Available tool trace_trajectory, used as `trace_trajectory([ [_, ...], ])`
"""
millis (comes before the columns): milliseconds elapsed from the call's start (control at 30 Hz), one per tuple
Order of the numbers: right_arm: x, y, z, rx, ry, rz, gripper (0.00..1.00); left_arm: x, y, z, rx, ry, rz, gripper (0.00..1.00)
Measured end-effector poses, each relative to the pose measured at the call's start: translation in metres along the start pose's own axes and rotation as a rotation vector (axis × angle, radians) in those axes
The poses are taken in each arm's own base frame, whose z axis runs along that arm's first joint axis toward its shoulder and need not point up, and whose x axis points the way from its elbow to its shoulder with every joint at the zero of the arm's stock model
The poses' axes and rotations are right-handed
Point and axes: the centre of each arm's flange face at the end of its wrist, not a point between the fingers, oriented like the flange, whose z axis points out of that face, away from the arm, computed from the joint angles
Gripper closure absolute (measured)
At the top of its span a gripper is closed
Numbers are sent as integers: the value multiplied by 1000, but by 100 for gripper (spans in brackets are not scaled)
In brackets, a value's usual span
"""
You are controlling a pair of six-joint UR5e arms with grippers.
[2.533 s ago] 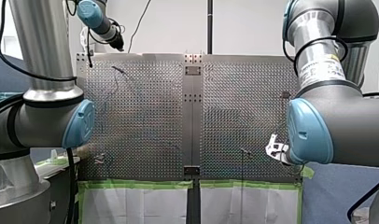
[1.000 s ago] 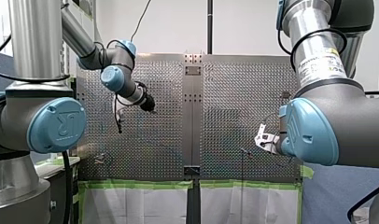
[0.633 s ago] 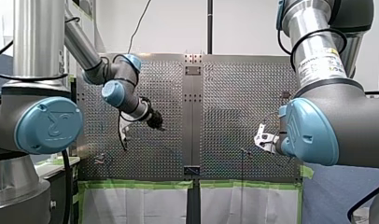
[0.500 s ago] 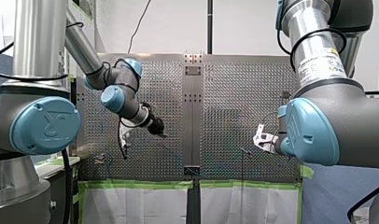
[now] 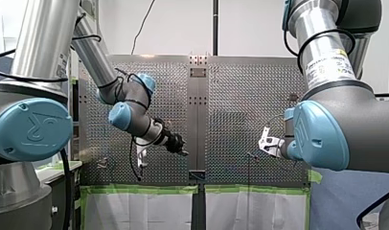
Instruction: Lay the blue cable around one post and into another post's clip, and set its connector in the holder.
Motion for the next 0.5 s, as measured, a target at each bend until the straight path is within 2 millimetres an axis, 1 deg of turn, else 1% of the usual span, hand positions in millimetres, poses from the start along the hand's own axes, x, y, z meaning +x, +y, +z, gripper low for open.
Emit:
trace_trajectory([
  [133, 0, 0, 0, 1, 1, 0, 100, 13, -8, 1, 41, 14, 25, 0],
  [267, 0, -1, 0, 4, 4, -2, 100, 18, -15, 3, 85, 12, 32, 0],
  [367, 0, -3, 0, 7, 3, -6, 100, 14, -18, 7, 96, -15, 34, 0],
  [500, -1, -6, 0, 13, 2, -15, 100, -2, -20, 17, 97, -85, 60, 0],
])
